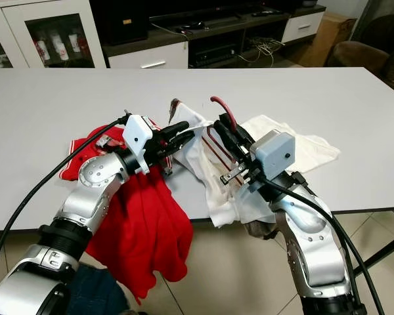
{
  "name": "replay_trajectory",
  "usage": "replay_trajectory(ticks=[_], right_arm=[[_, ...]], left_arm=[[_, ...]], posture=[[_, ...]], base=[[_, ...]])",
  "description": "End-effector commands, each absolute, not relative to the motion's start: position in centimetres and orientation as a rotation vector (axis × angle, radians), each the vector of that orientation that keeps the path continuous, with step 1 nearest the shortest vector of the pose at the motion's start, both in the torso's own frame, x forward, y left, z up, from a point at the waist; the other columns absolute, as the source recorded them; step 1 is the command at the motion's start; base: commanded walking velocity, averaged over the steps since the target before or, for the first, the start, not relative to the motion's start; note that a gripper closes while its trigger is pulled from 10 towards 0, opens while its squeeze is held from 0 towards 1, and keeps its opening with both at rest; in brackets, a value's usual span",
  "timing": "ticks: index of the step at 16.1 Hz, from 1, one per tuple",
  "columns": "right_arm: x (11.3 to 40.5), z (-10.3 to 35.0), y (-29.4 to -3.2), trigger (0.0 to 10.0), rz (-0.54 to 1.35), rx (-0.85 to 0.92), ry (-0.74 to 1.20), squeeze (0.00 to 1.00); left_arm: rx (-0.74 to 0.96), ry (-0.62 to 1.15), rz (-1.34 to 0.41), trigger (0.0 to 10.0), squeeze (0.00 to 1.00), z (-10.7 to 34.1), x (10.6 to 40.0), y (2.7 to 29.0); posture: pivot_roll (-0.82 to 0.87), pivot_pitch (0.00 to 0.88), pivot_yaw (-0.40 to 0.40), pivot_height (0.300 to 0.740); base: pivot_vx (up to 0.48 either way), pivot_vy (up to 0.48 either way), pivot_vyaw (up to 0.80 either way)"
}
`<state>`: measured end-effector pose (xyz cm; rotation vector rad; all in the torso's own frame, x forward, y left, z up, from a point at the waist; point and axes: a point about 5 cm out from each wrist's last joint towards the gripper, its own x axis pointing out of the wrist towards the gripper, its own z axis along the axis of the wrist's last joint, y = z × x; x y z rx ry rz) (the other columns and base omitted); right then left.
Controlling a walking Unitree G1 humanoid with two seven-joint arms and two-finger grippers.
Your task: Hang hanger
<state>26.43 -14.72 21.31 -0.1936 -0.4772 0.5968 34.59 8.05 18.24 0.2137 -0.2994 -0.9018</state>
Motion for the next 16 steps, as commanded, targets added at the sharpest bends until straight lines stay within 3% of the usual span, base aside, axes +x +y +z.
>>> replay_trajectory(ticks=[1,10,16], right_arm=[[26.1,21.6,-14.9,0.0,0.599,-0.194,-0.489,0.0],[24.7,21.4,-15.0,0.0,0.665,-0.211,-0.481,0.0],[22.7,22.6,-14.5,0.0,0.853,-0.159,-0.489,0.0]], left_arm=[[0.215,-0.336,-0.899,0.0,0.0,19.0,34.6,8.1],[0.155,-0.362,-0.635,0.0,0.0,22.1,37.7,10.8],[0.205,-0.29,-0.558,0.0,0.0,21.6,38.9,11.6]], posture=[[0.0,0.018,0.021,0.74],[0.0,0.014,0.029,0.74],[-0.01,0.012,0.037,0.74]], base=[[0.0,0.0,0.0],[0.0,0.0,0.0],[0.0,0.0,0.0]])
